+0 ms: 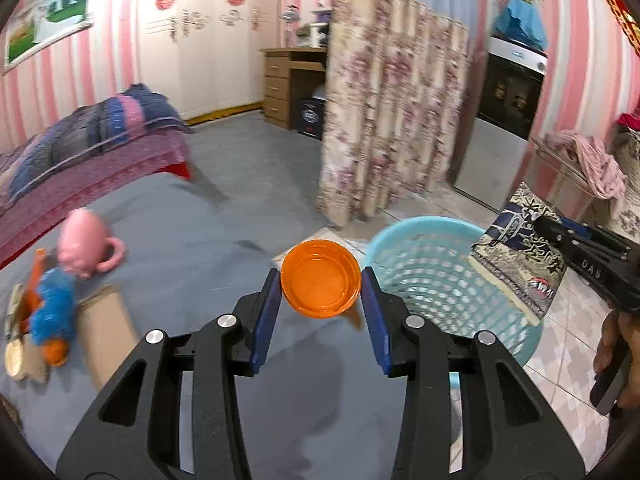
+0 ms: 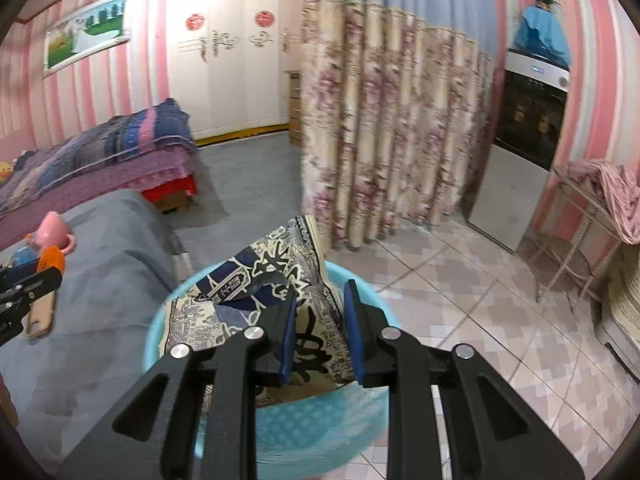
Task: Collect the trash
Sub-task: 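Carry cap and wrapper to the blue basket and release both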
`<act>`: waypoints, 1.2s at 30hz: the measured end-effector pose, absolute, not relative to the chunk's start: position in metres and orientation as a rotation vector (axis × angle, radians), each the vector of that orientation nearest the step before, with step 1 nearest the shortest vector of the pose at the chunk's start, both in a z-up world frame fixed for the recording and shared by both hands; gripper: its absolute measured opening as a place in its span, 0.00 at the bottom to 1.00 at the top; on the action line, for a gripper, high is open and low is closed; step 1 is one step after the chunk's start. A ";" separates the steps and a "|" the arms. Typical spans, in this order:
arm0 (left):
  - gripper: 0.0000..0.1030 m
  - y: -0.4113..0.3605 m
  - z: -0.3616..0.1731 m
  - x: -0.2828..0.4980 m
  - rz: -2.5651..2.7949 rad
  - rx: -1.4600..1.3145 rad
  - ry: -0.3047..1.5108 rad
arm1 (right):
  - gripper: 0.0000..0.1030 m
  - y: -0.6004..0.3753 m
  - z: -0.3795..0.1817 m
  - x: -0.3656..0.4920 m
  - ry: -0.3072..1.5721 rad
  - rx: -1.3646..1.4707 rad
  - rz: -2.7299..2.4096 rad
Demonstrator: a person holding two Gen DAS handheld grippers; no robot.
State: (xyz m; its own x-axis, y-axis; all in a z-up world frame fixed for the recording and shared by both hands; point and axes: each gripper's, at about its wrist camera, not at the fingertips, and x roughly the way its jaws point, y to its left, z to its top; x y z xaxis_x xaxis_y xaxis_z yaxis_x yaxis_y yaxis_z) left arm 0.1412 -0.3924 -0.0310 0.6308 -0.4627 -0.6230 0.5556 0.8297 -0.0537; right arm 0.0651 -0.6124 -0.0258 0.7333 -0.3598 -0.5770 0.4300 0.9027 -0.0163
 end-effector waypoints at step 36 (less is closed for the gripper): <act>0.88 -0.451 -0.041 0.170 -0.578 0.226 0.664 | 0.31 -0.643 -0.075 0.084 0.689 0.134 -0.524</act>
